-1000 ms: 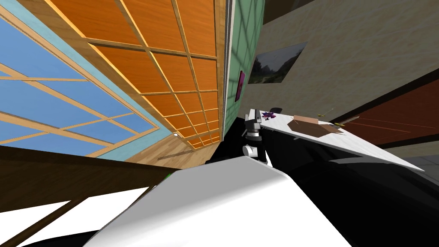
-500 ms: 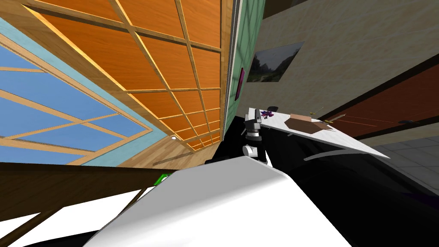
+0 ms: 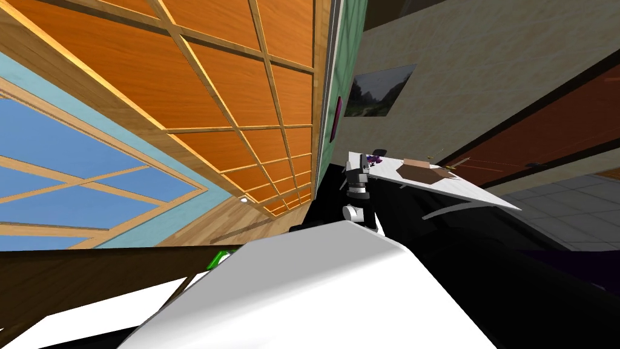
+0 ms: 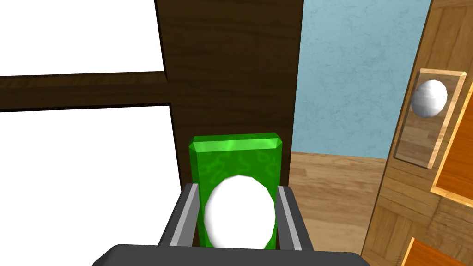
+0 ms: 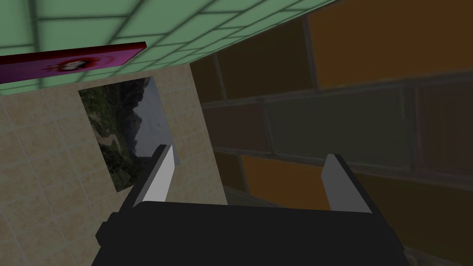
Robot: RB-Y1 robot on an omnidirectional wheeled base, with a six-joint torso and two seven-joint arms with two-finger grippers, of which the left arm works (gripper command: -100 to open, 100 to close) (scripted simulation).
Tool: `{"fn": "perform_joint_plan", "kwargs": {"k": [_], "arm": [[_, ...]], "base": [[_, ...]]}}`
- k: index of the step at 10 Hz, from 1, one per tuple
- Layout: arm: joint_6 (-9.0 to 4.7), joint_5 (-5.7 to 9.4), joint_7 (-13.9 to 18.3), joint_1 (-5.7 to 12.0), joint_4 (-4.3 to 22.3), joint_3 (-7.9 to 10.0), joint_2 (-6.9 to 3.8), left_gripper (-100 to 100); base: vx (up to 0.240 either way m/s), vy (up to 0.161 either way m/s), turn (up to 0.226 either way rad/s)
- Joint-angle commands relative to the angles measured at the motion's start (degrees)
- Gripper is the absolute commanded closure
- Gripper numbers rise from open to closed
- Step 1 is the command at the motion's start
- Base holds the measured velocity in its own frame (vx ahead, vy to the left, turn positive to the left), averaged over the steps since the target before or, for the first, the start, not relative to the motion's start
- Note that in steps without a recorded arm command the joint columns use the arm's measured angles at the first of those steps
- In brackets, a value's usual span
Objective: Push the door open
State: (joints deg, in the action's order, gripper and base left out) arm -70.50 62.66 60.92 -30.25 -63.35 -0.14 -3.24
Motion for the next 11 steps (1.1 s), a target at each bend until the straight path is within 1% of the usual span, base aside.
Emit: {"fn": "perform_joint_plan", "kwargs": {"k": [1,2,5,7,11], "arm": [[-1.15,2.36,-1.6,1.22,0.6,2.67,-0.04,100],[-1.15,2.36,-1.6,1.22,0.6,2.67,-0.04,100],[-1.51,6.28,-4.2,3.69,1.1,6.01,0.67,100],[-1.73,8.75,-5.9,5.25,1.4,8.11,1.18,100],[-2.12,13.01,-8.8,7.93,2.0,11.73,2.16,100]], "base": [[0.06,0.11,-0.102],[0.039,0.079,-0.024],[0.041,0.076,-0.102],[0.043,0.122,-0.102],[0.029,0.118,-0.091]]}}
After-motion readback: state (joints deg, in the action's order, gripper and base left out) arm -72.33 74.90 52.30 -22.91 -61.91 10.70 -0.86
